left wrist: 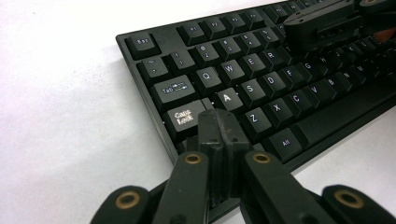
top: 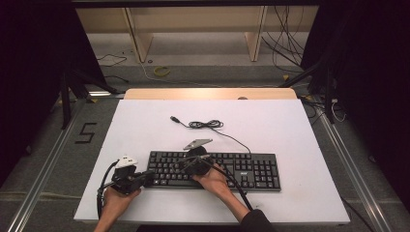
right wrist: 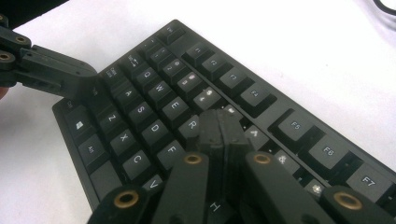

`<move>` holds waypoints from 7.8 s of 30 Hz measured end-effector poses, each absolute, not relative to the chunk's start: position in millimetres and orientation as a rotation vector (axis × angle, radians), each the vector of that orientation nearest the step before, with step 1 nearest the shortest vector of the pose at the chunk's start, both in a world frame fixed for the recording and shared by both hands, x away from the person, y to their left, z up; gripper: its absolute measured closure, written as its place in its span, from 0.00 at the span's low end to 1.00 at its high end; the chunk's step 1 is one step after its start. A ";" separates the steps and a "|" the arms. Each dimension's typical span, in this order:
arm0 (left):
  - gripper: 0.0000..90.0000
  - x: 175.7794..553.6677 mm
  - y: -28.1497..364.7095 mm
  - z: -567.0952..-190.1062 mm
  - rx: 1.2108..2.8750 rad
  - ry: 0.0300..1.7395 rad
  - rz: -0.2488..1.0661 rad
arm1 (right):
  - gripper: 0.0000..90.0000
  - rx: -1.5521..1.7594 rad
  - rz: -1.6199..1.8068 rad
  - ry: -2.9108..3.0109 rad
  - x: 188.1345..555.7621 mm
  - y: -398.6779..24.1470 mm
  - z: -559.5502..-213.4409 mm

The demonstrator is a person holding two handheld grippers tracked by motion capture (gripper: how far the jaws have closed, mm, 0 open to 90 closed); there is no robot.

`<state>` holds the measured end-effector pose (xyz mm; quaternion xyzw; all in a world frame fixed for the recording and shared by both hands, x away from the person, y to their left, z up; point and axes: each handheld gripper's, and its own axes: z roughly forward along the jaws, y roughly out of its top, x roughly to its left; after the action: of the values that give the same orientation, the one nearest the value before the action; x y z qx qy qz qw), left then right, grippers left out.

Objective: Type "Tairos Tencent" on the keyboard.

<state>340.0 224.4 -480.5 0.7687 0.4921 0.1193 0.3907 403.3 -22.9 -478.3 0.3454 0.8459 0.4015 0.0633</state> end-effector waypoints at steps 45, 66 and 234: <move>0.63 341.8 219.6 -468.4 1.875 1.204 0.250 | 0.70 1.032 1.412 2.507 391.3 -55.4 -456.4; 0.39 349.9 209.3 -459.7 1.859 1.173 0.251 | 0.41 0.999 1.455 2.459 371.7 -85.1 -452.8; 0.32 330.9 202.7 -457.2 1.796 1.082 0.243 | 1.00 1.143 1.207 2.500 395.9 -75.2 -477.9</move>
<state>330.9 202.7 -457.2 0.7404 0.4461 0.1000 0.4928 395.9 -75.2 -477.9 0.3797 0.8307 0.4011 0.0698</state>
